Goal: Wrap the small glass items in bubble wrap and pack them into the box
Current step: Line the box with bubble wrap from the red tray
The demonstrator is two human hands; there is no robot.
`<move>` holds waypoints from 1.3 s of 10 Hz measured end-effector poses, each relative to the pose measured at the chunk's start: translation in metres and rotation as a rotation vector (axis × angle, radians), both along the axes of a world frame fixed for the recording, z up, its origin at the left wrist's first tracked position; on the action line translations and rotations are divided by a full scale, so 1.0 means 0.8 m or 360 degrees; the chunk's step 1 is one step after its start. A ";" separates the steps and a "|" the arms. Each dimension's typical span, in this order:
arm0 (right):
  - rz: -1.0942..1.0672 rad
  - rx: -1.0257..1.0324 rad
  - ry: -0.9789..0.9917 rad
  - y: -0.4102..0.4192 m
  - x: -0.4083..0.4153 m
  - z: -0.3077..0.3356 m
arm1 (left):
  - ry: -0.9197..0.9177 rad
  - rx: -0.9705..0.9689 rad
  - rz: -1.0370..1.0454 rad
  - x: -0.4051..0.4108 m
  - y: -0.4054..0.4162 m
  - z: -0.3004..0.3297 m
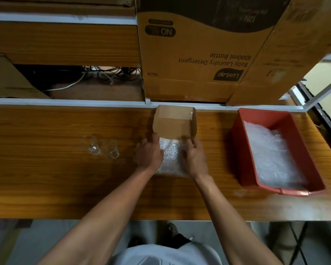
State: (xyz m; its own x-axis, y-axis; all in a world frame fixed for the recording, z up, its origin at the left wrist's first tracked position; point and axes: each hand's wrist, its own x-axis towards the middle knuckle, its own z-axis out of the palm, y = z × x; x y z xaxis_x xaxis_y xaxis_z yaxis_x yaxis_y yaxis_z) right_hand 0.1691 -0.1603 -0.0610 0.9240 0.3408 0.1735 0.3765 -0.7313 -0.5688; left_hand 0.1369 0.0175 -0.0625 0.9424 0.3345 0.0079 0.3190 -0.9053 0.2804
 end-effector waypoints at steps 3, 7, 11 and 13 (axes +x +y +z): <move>0.0351 -0.0483 0.0246 0.038 -0.018 -0.024 | 0.0032 0.0269 -0.0162 -0.008 0.010 -0.001; 0.0324 -0.0657 0.0389 0.043 -0.011 -0.025 | 0.0353 0.0316 -0.0796 -0.008 0.018 -0.008; 0.0302 -0.0579 0.0974 0.042 0.038 -0.076 | 0.0773 0.0316 -0.0819 0.021 0.010 0.016; 0.0180 -0.0667 0.1038 0.052 0.041 -0.070 | 0.0819 0.0525 -0.0918 0.027 0.017 0.000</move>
State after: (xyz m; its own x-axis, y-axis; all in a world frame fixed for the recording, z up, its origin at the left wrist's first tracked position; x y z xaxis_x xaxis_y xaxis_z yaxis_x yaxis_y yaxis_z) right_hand 0.2022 -0.1186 -0.1170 0.7507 0.3562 -0.5564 0.1465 -0.9110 -0.3855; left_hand 0.1586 0.0308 -0.0625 0.8776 -0.1451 -0.4569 -0.2035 -0.9757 -0.0811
